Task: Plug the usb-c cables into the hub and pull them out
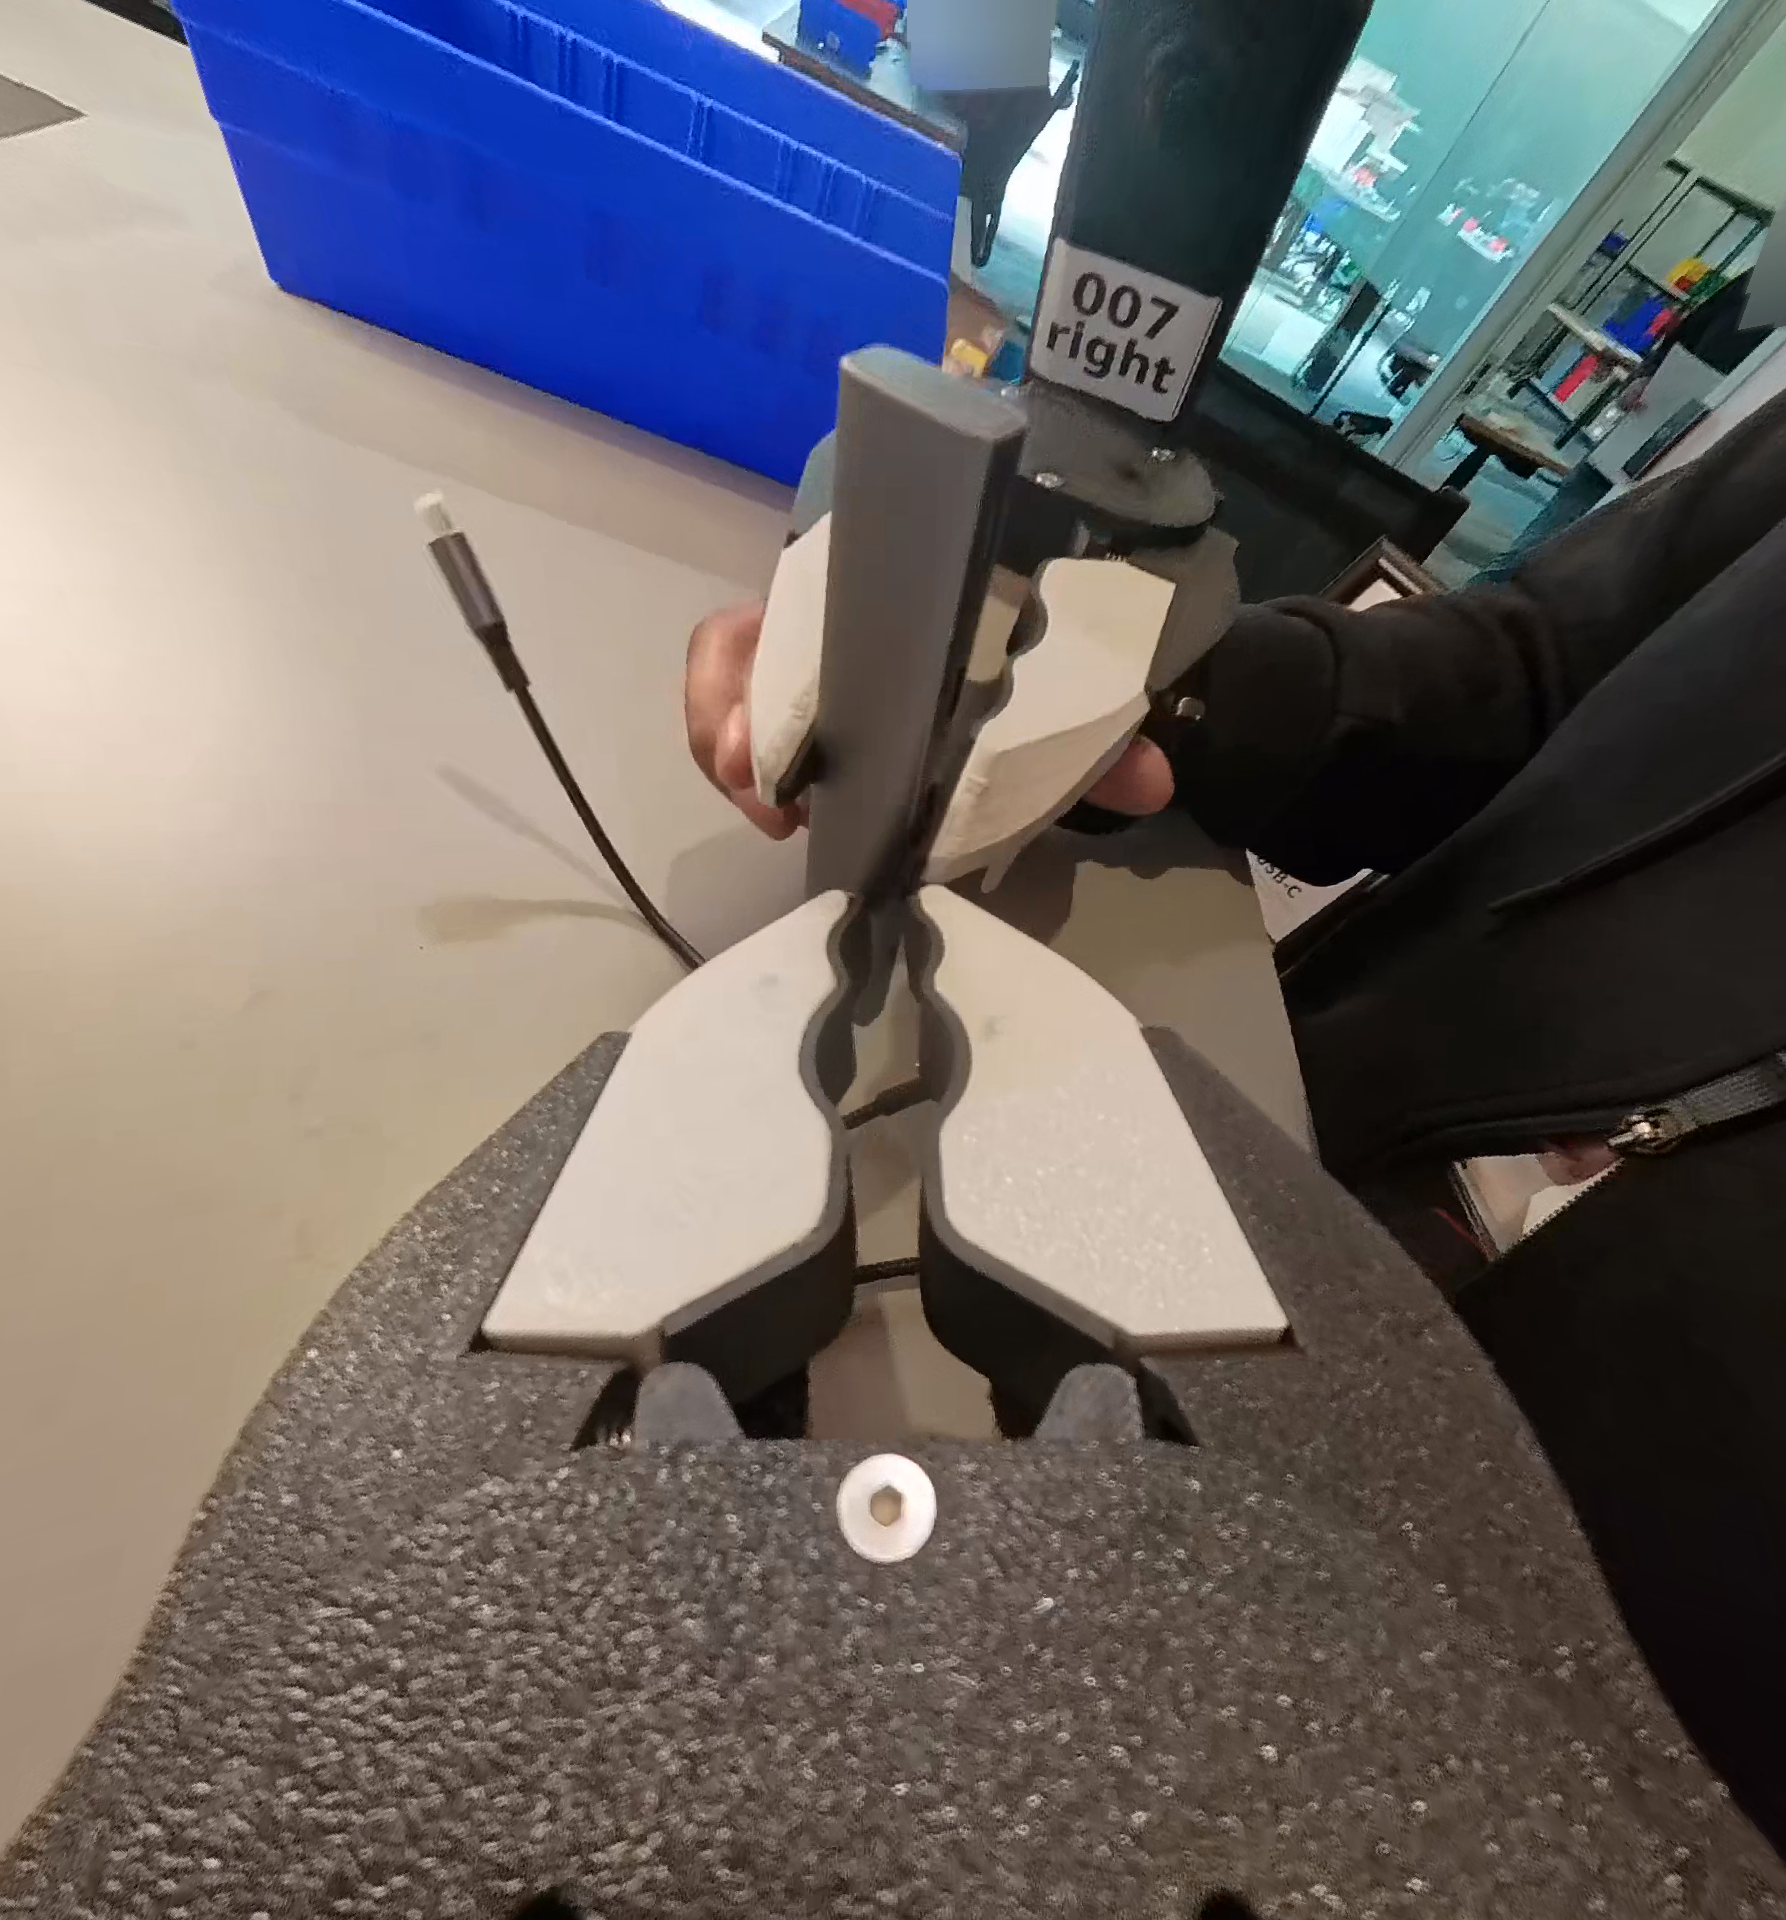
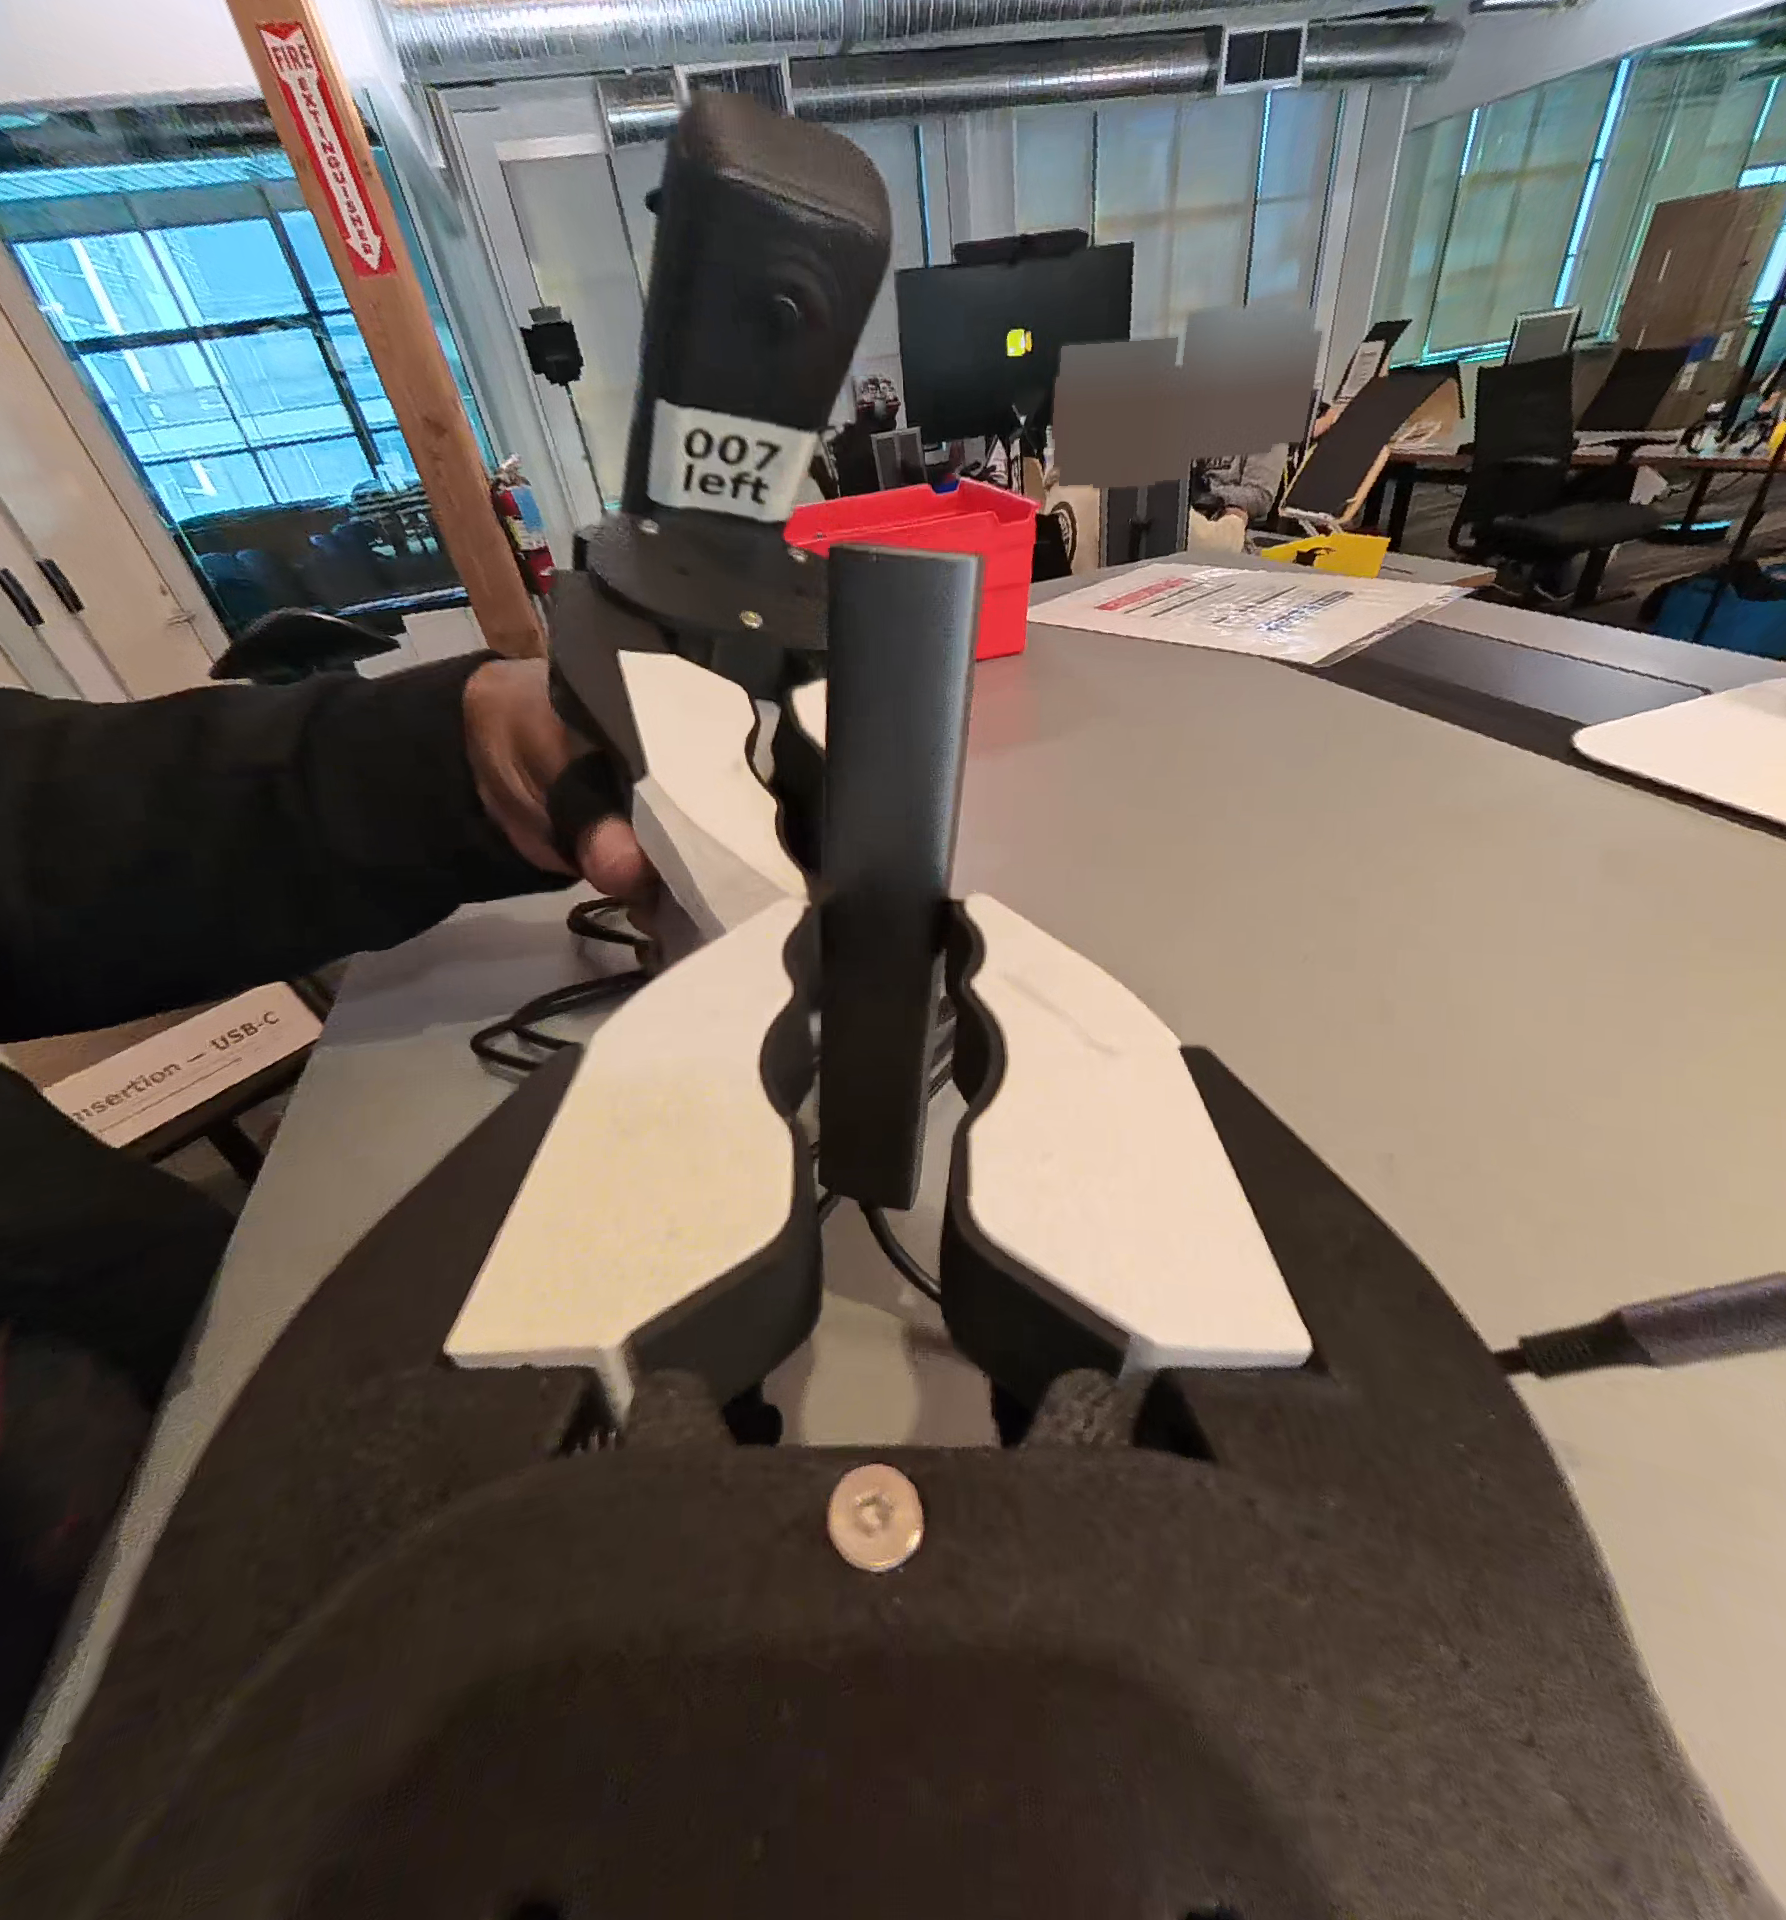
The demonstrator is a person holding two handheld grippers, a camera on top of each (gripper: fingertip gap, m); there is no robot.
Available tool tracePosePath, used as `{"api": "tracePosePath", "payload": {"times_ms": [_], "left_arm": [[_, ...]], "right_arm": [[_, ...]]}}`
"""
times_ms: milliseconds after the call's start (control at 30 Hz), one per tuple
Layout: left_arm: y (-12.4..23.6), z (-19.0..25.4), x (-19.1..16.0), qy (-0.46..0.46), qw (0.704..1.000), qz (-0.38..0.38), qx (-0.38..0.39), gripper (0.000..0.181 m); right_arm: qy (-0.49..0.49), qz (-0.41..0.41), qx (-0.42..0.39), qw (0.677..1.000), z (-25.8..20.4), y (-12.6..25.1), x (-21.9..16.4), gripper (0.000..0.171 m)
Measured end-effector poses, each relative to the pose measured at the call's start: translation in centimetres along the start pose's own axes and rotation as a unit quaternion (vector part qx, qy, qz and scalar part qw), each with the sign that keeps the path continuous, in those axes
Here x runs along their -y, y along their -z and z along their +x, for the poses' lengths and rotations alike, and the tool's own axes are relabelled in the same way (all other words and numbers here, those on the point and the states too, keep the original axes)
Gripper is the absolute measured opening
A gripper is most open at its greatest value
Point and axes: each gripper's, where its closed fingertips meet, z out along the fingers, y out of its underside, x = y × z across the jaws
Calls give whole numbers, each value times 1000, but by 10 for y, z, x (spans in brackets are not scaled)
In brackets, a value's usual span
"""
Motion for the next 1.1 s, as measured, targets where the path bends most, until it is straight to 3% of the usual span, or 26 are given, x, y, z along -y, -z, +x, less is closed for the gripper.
{"api": "tracePosePath", "payload": {"times_ms": [267,433,567,800,967,1100], "left_arm": [[21,-5,-3,18,995,-29,95,23],[32,16,-45,81,980,-125,135,27],[23,26,-73,109,967,-157,166,29],[-4,23,-68,81,970,-131,189,33],[-24,22,-81,157,955,-153,202,33],[-33,19,-90,190,946,-157,213,33]], "right_arm": [[38,-80,-71,993,21,22,-7,22],[74,-205,-126,968,41,43,-21,22],[62,-242,-112,962,39,43,-25,23],[37,-291,-76,953,41,14,-53,22],[34,-369,-116,921,58,15,-98,22],[41,-373,-126,918,56,20,-104,22]]}}
